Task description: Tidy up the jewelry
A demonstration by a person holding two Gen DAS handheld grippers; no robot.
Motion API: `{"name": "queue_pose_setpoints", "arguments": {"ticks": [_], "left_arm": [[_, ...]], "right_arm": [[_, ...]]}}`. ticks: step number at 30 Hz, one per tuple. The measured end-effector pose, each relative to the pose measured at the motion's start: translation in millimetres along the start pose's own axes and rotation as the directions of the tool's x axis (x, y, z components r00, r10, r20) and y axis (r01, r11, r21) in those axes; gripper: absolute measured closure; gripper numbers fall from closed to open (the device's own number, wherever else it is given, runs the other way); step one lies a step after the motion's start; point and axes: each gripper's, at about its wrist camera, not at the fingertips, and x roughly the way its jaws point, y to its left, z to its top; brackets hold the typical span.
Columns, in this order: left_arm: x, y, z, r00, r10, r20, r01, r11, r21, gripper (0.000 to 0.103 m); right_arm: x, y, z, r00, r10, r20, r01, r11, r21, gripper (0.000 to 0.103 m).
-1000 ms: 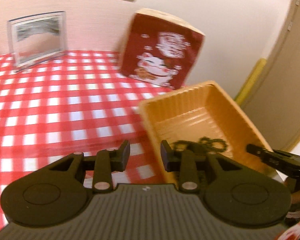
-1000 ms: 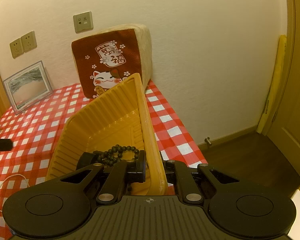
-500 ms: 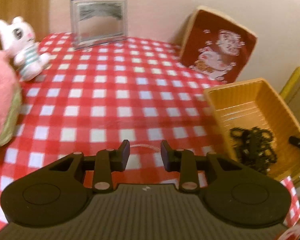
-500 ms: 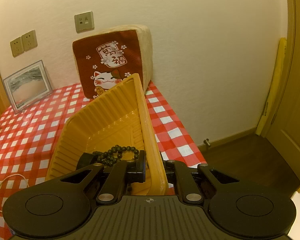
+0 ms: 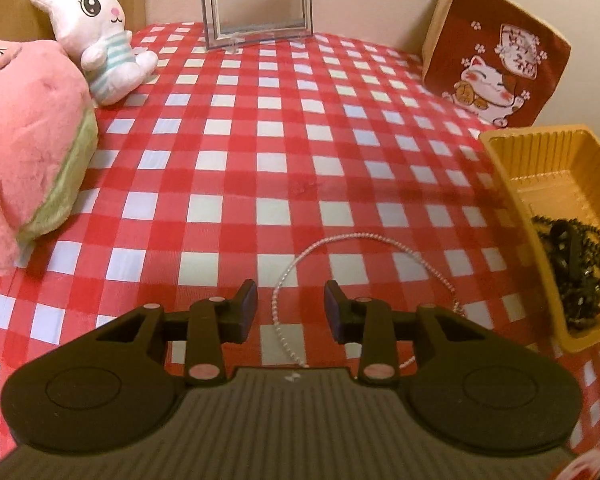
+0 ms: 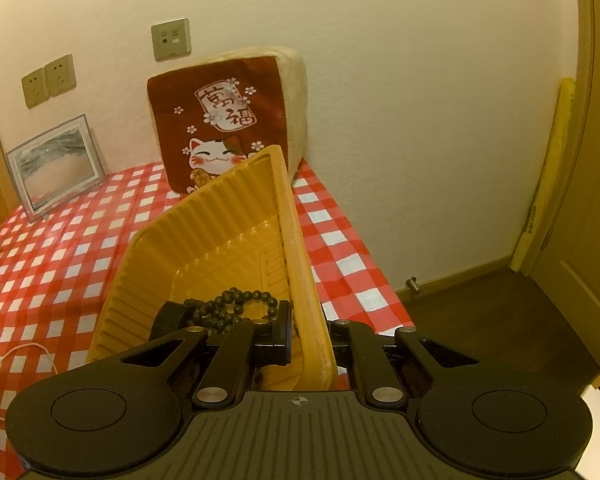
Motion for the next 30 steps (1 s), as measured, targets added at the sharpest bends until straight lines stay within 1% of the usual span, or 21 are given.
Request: {"name": "queue_pose_setpoints", "arguments": {"ticks": [7,8,11,17,24,30], "left_arm": [[18.1,-1.0,0.2,1.000,0.017,-0.016,-0.016,0.999,0.042,0.072],[21.0,-1.0,0.4,1.000,0.020,-0.020,-0.019,0.999,0.047,0.077],[26.5,1.5,2.0,1.000,0.014,-0.027,-0.013,0.999,0.043,0.086],[28.9,3.0,1.5,0.999,0.024,-0.021,-0.022,0.997,0.068,0.102],[25.4,-6.7,-0.7,0.999,0.031,-0.009,-0.030,0.992,0.124,0.102],[-3.3,-16.8,16.8,0.997,-0.016,0.075,0.004,0.988,0.157,0.102]], "right_arm": [[0.4,1.2,-0.4,1.000,0.000,-0.002,0.000,1.000,-0.004,0.094],[0.7,0.8,-0.5,1.000,0.000,-0.002,0.000,1.000,-0.005,0.094],[0.7,1.0,-0.9,1.000,0.000,-0.002,0.000,1.000,-0.006,0.094],[1.3,1.7,-0.9,1.000,-0.003,-0.004,0.003,1.000,-0.006,0.094],[2.5,2.6,-1.6,1.000,-0.005,-0.006,0.005,1.000,-0.004,0.094],[2.5,2.9,-1.5,1.000,-0.005,-0.005,0.005,1.000,-0.004,0.094]]}}
